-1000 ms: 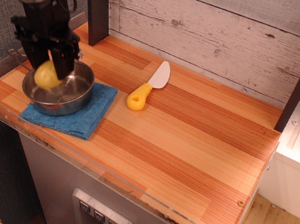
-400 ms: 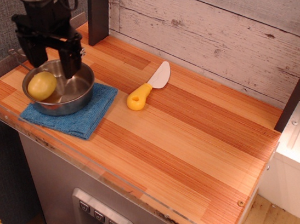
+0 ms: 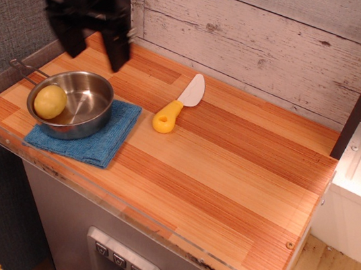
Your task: Place the potato inside the pot
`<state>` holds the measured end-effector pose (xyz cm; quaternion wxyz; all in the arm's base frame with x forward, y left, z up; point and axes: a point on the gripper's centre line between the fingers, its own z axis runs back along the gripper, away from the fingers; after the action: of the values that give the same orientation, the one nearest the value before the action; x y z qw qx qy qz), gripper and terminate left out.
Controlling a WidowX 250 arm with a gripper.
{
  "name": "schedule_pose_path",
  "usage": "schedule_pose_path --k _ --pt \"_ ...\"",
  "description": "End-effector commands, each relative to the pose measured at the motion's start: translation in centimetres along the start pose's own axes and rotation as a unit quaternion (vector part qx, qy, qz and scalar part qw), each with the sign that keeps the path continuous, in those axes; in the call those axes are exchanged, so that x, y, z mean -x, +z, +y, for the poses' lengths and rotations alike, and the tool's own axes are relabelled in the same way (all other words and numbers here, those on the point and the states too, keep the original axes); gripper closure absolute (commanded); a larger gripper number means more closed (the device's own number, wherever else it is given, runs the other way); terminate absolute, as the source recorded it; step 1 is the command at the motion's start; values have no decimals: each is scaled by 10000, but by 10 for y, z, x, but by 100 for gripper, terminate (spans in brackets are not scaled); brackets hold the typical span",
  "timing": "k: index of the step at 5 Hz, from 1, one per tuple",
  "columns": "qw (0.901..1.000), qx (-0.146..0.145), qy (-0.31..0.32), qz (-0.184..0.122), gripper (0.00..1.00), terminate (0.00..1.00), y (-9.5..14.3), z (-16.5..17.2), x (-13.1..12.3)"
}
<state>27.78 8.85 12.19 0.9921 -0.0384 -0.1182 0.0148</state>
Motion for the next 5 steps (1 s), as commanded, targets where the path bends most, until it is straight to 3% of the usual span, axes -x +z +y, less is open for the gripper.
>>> schedule_pose_path --k 1,2,5 --pt "9981 31 -539 -280 0 0 12 -59 -11" --pt "9971 -327 -680 4 0 0 6 -66 -8" --pt "9980 -185 -604 -19 0 0 3 -65 -3"
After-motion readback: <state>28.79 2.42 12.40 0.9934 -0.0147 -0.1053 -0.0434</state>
